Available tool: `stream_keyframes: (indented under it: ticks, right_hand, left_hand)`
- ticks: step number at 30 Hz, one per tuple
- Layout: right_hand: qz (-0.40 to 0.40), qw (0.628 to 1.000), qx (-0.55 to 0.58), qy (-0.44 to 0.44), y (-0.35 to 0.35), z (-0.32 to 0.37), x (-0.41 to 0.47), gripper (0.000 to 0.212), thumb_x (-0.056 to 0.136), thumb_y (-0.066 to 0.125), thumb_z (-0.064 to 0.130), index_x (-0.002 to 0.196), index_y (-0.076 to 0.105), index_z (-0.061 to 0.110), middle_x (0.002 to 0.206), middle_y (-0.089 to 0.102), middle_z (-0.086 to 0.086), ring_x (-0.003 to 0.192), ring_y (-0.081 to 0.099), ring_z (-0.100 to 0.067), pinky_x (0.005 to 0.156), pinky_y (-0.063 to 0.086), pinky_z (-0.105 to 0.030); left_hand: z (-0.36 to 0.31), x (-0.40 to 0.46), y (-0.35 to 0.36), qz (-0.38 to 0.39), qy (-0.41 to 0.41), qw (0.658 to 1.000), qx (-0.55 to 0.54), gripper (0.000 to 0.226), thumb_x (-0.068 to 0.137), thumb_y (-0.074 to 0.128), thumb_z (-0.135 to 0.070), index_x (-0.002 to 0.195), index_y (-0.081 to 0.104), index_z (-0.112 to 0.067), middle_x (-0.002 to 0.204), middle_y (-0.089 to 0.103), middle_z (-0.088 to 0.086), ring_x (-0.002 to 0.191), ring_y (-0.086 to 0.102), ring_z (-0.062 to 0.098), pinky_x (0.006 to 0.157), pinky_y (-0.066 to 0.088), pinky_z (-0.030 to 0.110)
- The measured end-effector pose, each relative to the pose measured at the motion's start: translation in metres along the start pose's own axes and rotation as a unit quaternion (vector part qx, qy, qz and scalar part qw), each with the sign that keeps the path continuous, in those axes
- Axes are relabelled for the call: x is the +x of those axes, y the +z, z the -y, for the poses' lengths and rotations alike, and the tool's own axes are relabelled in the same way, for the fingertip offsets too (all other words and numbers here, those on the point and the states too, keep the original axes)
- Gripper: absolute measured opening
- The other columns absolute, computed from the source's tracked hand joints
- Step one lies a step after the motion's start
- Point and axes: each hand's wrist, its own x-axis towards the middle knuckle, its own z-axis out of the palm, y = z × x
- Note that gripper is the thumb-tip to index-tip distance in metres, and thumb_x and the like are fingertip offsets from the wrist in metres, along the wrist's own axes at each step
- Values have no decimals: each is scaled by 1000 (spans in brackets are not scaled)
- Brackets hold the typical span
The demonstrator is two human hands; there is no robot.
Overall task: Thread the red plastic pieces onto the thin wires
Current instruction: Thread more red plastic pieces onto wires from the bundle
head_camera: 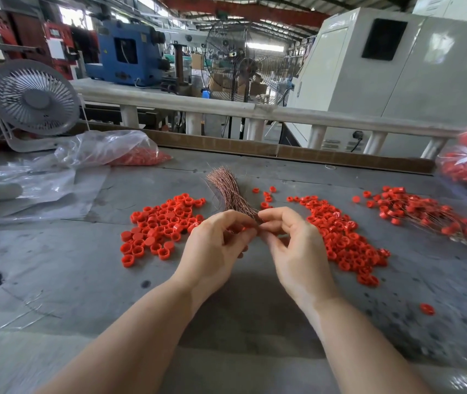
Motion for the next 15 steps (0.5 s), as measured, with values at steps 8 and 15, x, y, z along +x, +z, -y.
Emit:
stream_keyframes:
  ticks: [8,15]
  right_hand:
    - [12,1000,-15,5,1,0,-2,36,79,68,-2,91,56,30,74,63,13,74,62,-1,71,44,-9]
    - [51,997,-55,-8,-1,3,-2,31,80,58,-7,90,68,21,81,64,18,80,59,0,78,46,-14]
  left_hand:
    - [0,-1,0,7,53,995,88,11,84,63,-7,87,66,-17,76,54,-11,68,54,10,67,53,38]
    - [0,-2,0,-19,76,994,82,15,85,58,-2,83,61,-17,76,51,-11,67,50,4,64,49,32]
